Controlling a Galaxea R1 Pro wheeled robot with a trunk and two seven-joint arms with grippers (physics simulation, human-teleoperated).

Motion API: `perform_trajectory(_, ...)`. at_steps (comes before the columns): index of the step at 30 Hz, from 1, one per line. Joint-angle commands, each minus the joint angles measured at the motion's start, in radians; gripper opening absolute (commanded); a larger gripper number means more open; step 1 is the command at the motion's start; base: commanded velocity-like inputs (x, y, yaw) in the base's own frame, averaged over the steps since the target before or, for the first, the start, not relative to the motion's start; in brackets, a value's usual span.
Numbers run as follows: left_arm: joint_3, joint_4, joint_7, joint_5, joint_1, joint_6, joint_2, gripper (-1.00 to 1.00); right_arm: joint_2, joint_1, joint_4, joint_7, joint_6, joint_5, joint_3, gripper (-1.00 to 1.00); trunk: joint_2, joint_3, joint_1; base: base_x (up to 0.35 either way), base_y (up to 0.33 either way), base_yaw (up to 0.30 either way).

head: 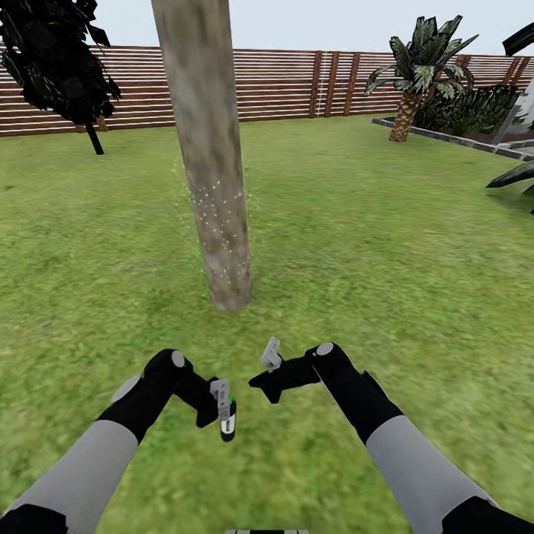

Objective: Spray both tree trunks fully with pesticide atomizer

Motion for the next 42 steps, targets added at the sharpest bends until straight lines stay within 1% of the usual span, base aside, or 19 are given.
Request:
perform_trajectory(1, -0.003, -0.002, -0.004, -0.005, -0.001, 0.010, -0.003, -1.00, 0.000, 0.000, -0.002, 0.005, 0.007, 0.005, -0.001, -1.00, 0.000, -0.001, 0.000, 0.000, 0.000, 0.000)
perform_trajectory(4, -0.002, -0.002, -0.004, -0.007, -0.002, 0.005, -0.008, -1.00, 0.000, 0.000, -0.002, 0.005, 0.007, 0.005, -0.001, -1.00, 0.000, -0.001, 0.000, 0.000, 0.000, 0.000)
perform_trajectory(15, 0.000, -0.002, -0.002, 0.001, -0.010, 0.002, -0.053, -1.00, -0.001, 0.000, -0.001, 0.005, 0.007, 0.005, -0.002, -1.00, 0.000, -0.001, 0.000, 0.000, 0.000, 0.000)
perform_trajectory(18, 0.002, 0.000, -0.005, 0.004, -0.035, 0.003, -0.058, -1.00, -0.002, 0.000, 0.000, 0.005, 0.007, 0.005, -0.002, -1.00, 0.000, -0.001, 0.000, 0.000, 0.000, 0.000)
perform_trajectory(21, 0.003, 0.000, -0.006, 0.006, -0.037, 0.003, -0.058, -1.00, -0.003, 0.000, 0.000, 0.005, 0.007, 0.005, -0.002, -1.00, 0.000, -0.001, 0.000, 0.000, 0.000, 0.000)
perform_trajectory(24, 0.004, 0.000, -0.007, 0.026, -0.047, 0.002, -0.058, -1.00, -0.003, 0.000, 0.001, 0.005, 0.007, 0.005, -0.002, -1.00, 0.000, -0.001, 0.000, 0.000, 0.000, 0.000)
perform_trajectory(26, 0.004, 0.000, -0.008, 0.031, -0.050, 0.001, -0.058, -1.00, -0.003, 0.000, 0.000, 0.005, 0.007, 0.005, -0.003, -1.00, 0.000, -0.001, 0.000, 0.000, 0.000, 0.000)
perform_trajectory(36, 0.003, 0.000, -0.024, 0.033, -0.050, 0.000, -0.058, -1.00, -0.003, 0.000, 0.000, 0.005, 0.007, 0.005, -0.004, -1.00, 0.000, -0.001, 0.000, 0.000, 0.000, 0.000)
perform_trajectory(39, 0.003, 0.000, -0.046, 0.033, -0.050, 0.000, -0.058, -1.00, -0.003, 0.000, 0.000, 0.005, 0.007, 0.005, -0.004, -1.00, 0.000, -0.001, 0.000, 0.000, 0.000, 0.000)
perform_trajectory(42, 0.004, 0.000, -0.051, 0.033, -0.050, 0.000, -0.058, -1.00, -0.003, 0.000, 0.000, 0.005, 0.007, 0.005, -0.003, -1.00, 0.000, -0.001, 0.000, 0.000, 0.000, 0.000)
